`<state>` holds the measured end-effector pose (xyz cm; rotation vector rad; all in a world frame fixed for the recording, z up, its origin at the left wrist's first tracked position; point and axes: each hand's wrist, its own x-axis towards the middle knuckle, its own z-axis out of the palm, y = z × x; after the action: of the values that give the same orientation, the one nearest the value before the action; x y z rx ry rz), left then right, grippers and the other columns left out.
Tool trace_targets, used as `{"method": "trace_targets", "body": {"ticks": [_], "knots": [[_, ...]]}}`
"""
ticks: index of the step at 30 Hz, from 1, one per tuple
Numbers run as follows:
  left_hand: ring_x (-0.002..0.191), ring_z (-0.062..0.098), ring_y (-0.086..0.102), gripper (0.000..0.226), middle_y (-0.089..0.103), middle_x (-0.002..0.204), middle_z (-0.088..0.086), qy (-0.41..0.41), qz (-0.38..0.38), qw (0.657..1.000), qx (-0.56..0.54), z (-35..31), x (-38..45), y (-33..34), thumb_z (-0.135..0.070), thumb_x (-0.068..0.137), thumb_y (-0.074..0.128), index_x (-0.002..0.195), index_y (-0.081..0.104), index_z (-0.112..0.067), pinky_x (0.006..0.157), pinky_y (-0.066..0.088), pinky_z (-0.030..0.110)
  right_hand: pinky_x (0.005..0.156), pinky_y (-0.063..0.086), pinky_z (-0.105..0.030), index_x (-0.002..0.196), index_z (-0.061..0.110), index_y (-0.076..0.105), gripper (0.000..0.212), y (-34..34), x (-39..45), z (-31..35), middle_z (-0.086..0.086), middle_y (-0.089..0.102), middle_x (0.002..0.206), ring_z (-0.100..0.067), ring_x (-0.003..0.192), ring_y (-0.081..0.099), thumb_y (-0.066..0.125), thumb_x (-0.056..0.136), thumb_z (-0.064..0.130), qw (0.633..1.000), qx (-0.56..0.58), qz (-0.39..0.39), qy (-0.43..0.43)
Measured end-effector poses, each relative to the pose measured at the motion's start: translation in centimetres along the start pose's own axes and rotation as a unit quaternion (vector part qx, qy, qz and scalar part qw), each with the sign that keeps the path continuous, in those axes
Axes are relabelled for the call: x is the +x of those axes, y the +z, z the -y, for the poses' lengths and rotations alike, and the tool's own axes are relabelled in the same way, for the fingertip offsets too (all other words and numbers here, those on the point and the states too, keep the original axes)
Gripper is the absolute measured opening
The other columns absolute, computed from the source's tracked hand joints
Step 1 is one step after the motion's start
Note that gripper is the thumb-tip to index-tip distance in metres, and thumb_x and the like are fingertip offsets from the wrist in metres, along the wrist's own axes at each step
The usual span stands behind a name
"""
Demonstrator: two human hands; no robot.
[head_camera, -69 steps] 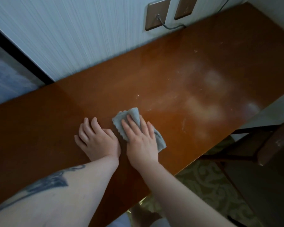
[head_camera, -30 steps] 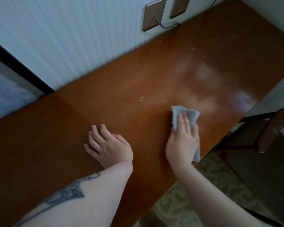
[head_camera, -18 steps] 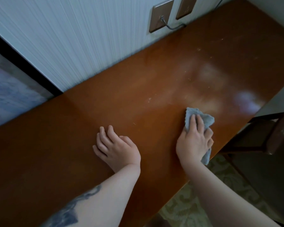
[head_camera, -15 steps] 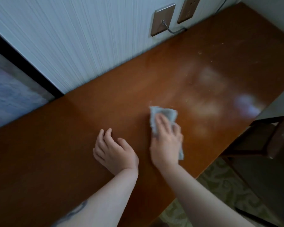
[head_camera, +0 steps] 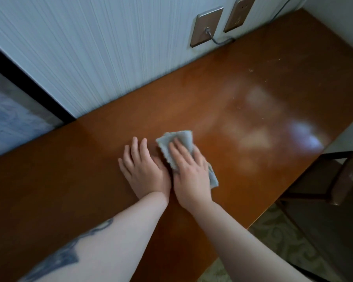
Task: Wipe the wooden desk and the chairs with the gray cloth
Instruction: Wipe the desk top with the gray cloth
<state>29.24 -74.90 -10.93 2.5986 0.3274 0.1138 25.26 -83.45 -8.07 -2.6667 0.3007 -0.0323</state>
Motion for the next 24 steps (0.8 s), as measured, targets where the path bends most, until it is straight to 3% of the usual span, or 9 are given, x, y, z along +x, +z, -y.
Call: {"method": "trace_targets", "body": {"ticks": [3,5,8,11,13,16,17,21,24], "knots": [[0.138,0.024,0.031,0.041,0.043,0.147,0.002,-0.006,-0.014,1.0,0.024,-0.1,0.1,0.4,-0.018,0.094,0.039,0.134,0.05,-0.019,0.116,0.018,0.05,0.119,0.004,-0.038,0.148,0.027,0.037,0.051,0.5,3.8,-0.1,0.009,0.032,0.155,-0.02,0.145,0.015,0.034,0.097,0.028,0.991,-0.039,0.08,-0.102],[0.14,0.023,0.028,0.043,0.042,0.148,0.001,-0.008,-0.012,0.999,0.029,-0.3,0.0,0.4,-0.014,0.094,0.04,0.135,0.049,-0.02,0.116,0.015,0.048,0.118,-0.005,-0.035,0.152,0.028,0.027,0.058,0.2,5.6,-2.1,0.01,0.022,0.158,-0.02,0.148,0.007,0.039,0.096,0.02,0.996,-0.078,0.049,-0.009],[0.142,0.021,0.025,0.042,0.039,0.15,0.0,-0.016,-0.004,0.999,0.029,-0.2,-0.2,0.2,-0.015,0.097,0.041,0.138,0.045,-0.021,0.118,0.012,0.046,0.12,-0.003,-0.039,0.154,0.025,0.019,0.061,-1.6,5.0,-6.0,0.008,0.015,0.161,-0.023,0.148,0.004,0.039,0.097,0.02,0.967,-0.083,-0.062,0.232],[0.142,0.02,0.025,0.039,0.04,0.149,0.0,-0.025,-0.01,1.0,0.004,-0.3,-0.2,0.1,-0.016,0.099,0.041,0.138,0.047,-0.02,0.119,0.012,0.045,0.12,0.003,-0.041,0.153,0.019,0.025,0.058,-2.6,2.7,-6.4,0.003,0.022,0.159,-0.025,0.148,0.007,0.04,0.097,0.016,0.942,-0.049,-0.121,0.309],[0.142,0.019,0.027,0.039,0.043,0.148,-0.001,-0.026,-0.023,0.999,-0.018,-0.3,-0.2,0.2,-0.018,0.1,0.038,0.137,0.048,-0.019,0.119,0.012,0.044,0.119,0.007,-0.04,0.148,0.015,0.036,0.058,-1.6,2.7,-4.2,-0.002,0.035,0.154,-0.029,0.145,0.017,0.046,0.092,0.007,0.968,-0.005,-0.124,0.217],[0.139,0.02,0.031,0.041,0.048,0.144,0.0,-0.025,-0.044,0.997,-0.054,-0.1,-0.1,0.3,-0.021,0.097,0.034,0.133,0.053,-0.017,0.118,0.015,0.045,0.116,-0.004,-0.032,0.147,0.02,0.04,0.057,0.4,4.7,-0.6,0.003,0.036,0.153,-0.025,0.146,0.017,0.048,0.091,0.009,0.998,-0.016,0.022,-0.058],[0.139,0.02,0.032,0.042,0.048,0.144,0.0,-0.024,-0.047,0.997,-0.062,-0.1,-0.1,0.3,-0.021,0.096,0.033,0.133,0.053,-0.016,0.118,0.015,0.045,0.116,-0.007,-0.031,0.148,0.022,0.037,0.057,0.5,5.7,-0.7,0.006,0.032,0.155,-0.023,0.147,0.014,0.046,0.092,0.011,0.995,-0.034,0.044,-0.082],[0.14,0.018,0.03,0.042,0.047,0.145,-0.001,-0.024,-0.043,0.996,-0.069,-0.2,-0.2,0.1,-0.024,0.099,0.03,0.134,0.053,-0.017,0.119,0.015,0.044,0.119,-0.002,-0.038,0.153,0.025,0.021,0.061,-1.7,6.3,-5.7,0.007,0.019,0.16,-0.023,0.147,0.008,0.04,0.096,0.017,0.975,-0.081,-0.036,0.204],[0.141,0.017,0.029,0.044,0.045,0.146,-0.002,-0.028,-0.034,0.997,-0.061,-0.2,-0.2,0.1,-0.028,0.1,0.027,0.135,0.053,-0.019,0.119,0.014,0.044,0.119,0.01,-0.042,0.152,0.024,0.027,0.057,-2.4,3.0,-6.1,0.006,0.026,0.157,-0.025,0.146,0.015,0.041,0.097,0.016,0.975,-0.043,-0.081,0.2]]}}
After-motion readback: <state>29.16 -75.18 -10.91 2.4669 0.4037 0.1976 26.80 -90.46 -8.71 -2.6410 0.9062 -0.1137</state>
